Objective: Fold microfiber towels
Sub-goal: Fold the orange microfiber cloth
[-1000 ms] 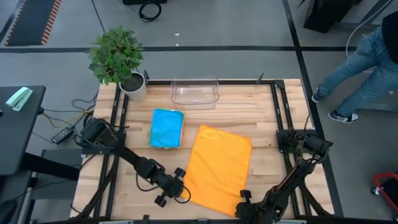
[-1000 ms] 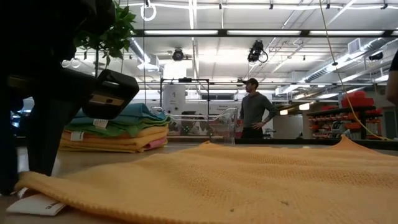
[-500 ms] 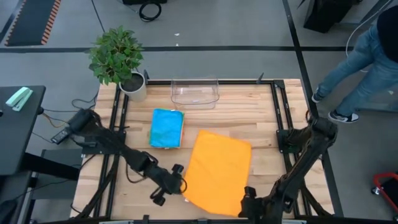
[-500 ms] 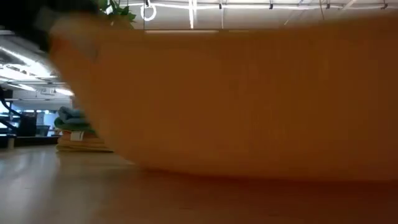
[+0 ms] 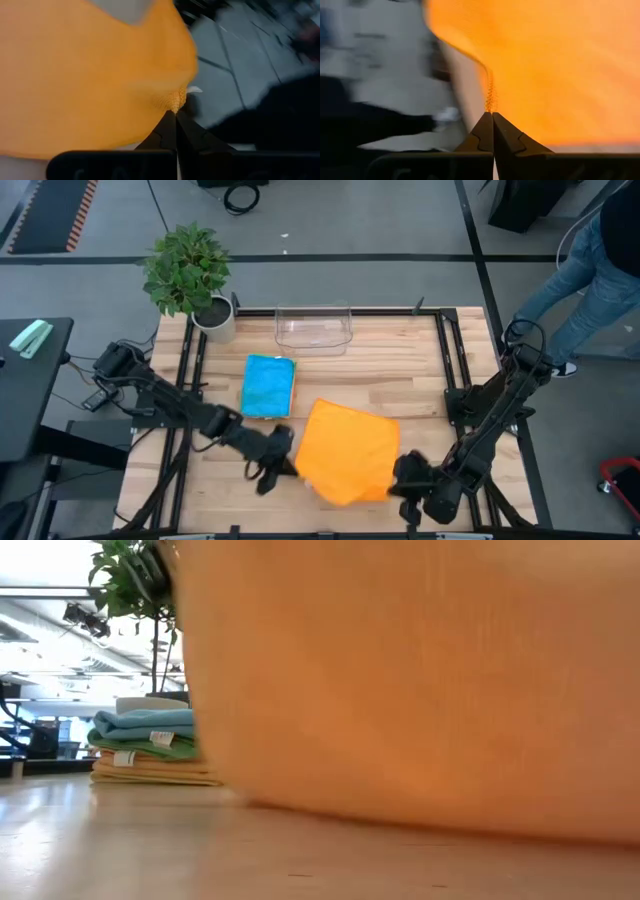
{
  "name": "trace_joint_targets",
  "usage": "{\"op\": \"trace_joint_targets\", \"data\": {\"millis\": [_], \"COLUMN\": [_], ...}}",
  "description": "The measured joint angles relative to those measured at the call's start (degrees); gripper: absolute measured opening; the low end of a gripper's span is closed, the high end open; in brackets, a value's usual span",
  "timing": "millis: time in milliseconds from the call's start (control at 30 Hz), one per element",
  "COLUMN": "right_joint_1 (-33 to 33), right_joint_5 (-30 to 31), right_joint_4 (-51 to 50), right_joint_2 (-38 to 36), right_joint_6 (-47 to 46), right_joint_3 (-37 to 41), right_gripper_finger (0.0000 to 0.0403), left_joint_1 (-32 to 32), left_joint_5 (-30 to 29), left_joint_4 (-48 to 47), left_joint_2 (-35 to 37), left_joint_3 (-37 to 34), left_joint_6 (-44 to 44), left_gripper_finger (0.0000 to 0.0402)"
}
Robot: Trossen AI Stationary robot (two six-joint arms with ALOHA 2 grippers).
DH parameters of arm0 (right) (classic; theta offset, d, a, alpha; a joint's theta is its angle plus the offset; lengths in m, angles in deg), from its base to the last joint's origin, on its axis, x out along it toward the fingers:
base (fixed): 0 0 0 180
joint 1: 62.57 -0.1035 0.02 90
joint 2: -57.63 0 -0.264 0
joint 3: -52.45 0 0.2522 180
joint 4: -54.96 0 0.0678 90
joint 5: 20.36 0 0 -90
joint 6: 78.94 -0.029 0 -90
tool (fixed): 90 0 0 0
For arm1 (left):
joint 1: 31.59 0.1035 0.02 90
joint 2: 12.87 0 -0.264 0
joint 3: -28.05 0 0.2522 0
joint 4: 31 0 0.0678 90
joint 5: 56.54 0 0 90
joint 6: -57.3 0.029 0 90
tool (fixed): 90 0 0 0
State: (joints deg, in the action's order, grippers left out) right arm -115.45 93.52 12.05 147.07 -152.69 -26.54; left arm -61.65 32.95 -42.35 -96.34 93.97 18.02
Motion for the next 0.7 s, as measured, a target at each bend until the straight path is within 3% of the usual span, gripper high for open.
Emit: {"op": "trace_joint_targets", "data": {"millis": [133,267,700], "right_joint_1": [1.18,4.20,13.92], "right_joint_5": [0.06,0.09,-1.52], "right_joint_4": [-14.32,-21.05,-19.88], "right_joint_2": [-0.48,-0.55,-0.59], "right_joint_6": [-6.00,-6.19,-8.92], "right_joint_3": [0.02,0.34,11.14], "right_gripper_finger": [0.0001,0.0001,0.0001], "left_joint_1": [5.49,11.77,25.18], "left_joint_5": [-0.72,-0.76,-1.73], "left_joint_4": [-1.58,-1.63,-3.67], "left_joint_2": [-1.71,-3.97,-11.27], "left_joint_3": [0.00,0.04,0.03], "left_joint_6": [-0.59,1.19,6.17], "left_gripper_finger": [0.0002,0.0002,0.0002]}}
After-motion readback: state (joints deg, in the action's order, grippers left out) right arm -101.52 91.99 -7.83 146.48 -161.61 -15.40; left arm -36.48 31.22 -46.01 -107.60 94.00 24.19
